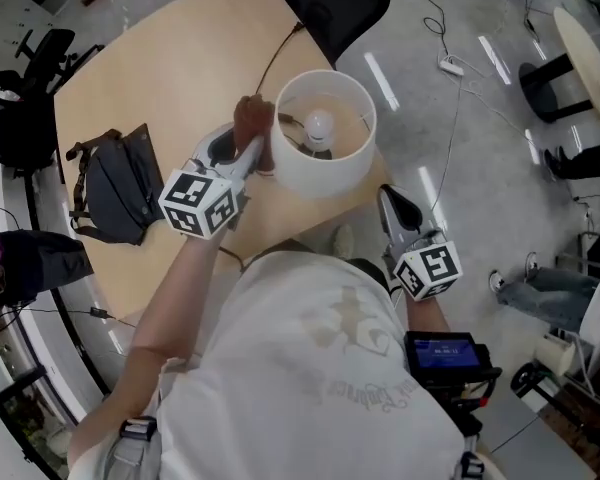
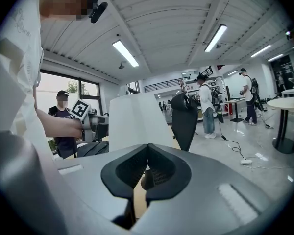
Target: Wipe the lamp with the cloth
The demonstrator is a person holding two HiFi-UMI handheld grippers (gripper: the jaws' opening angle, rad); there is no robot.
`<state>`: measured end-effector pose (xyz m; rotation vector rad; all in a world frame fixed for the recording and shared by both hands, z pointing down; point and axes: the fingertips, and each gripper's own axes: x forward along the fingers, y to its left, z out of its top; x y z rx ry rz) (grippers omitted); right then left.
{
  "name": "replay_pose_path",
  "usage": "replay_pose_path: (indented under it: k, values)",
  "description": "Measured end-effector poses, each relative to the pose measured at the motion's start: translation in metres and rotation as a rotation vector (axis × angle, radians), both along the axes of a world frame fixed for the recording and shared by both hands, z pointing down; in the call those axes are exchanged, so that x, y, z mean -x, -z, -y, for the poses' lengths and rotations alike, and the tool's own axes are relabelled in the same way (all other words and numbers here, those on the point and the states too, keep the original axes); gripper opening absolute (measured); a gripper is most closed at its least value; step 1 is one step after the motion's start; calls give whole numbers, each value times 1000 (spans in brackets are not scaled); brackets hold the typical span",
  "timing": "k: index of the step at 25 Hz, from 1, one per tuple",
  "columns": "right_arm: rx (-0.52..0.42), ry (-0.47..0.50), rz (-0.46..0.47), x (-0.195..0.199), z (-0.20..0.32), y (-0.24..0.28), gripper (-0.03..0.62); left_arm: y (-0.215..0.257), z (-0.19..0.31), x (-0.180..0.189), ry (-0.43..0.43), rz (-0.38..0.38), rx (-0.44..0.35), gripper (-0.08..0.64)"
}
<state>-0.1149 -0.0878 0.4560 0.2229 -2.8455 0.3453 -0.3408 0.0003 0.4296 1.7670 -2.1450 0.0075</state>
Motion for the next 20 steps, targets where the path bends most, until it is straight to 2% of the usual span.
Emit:
replay_pose_path:
  k: [11, 14, 17, 20]
  values:
    - [-14, -47, -31, -4, -13, 0, 14, -86, -17, 10, -21, -54, 213, 120]
    - [-22, -55, -27, -4, -12, 5, 14, -73, -16, 17, -27, -59, 186, 118]
    - [-32, -64, -22, -7, -7, 11, 14, -37, -3, 20, -83, -79, 94, 118]
    - [-34, -82, -22, -7, -9, 11, 14, 6, 8, 23, -154, -40, 15, 118]
